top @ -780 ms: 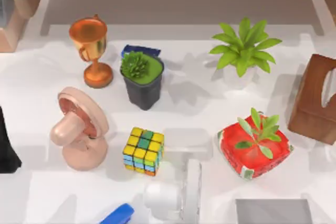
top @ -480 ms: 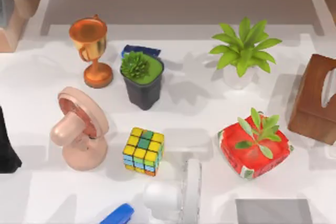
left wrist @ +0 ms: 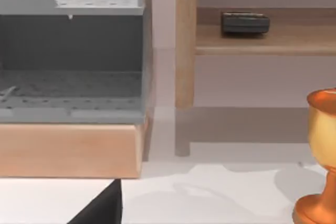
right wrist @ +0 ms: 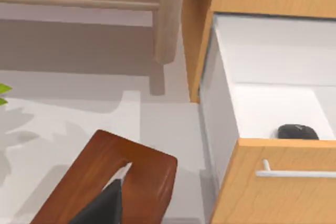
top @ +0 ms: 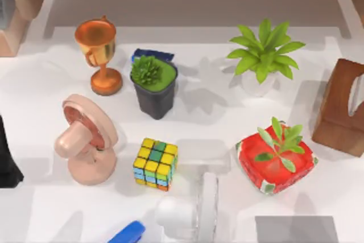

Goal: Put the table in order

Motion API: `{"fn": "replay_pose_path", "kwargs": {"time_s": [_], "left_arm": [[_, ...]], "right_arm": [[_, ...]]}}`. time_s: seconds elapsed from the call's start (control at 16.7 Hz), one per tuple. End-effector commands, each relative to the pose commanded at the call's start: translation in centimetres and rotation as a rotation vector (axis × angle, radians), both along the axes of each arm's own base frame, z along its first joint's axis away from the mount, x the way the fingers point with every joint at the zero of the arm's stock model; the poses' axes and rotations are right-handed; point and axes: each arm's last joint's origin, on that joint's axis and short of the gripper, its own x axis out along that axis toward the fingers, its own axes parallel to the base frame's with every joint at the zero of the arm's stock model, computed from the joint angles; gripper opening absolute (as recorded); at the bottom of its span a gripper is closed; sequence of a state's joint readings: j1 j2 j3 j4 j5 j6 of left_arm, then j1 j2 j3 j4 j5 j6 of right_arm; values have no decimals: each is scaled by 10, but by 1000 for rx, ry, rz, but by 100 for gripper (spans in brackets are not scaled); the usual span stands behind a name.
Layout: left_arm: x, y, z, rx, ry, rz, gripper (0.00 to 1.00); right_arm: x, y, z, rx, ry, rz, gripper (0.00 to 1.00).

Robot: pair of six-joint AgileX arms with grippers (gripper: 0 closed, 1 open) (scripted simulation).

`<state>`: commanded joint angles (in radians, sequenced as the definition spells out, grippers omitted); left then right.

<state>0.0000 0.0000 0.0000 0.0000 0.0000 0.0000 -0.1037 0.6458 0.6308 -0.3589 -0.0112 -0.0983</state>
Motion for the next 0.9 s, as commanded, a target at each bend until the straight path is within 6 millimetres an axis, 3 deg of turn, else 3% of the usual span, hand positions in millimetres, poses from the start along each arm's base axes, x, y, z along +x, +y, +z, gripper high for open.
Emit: {"fn": "replay_pose_path", "kwargs": {"time_s": [0.24, 0.42, 0.66, 0.9], "left_arm": [[0, 0, 0, 0, 0, 0, 100], [0, 0, 0, 0, 0, 0, 100], [0, 0, 0, 0, 0, 0, 100], [0, 0, 0, 0, 0, 0, 100]], "right_arm": [[76, -24, 46, -36, 280, -43, 100], [147, -55, 52, -46, 499, -60, 100], [234, -104, 17, -27, 769, -54, 100], [289, -146, -41, 18, 964, -20, 100]]}}
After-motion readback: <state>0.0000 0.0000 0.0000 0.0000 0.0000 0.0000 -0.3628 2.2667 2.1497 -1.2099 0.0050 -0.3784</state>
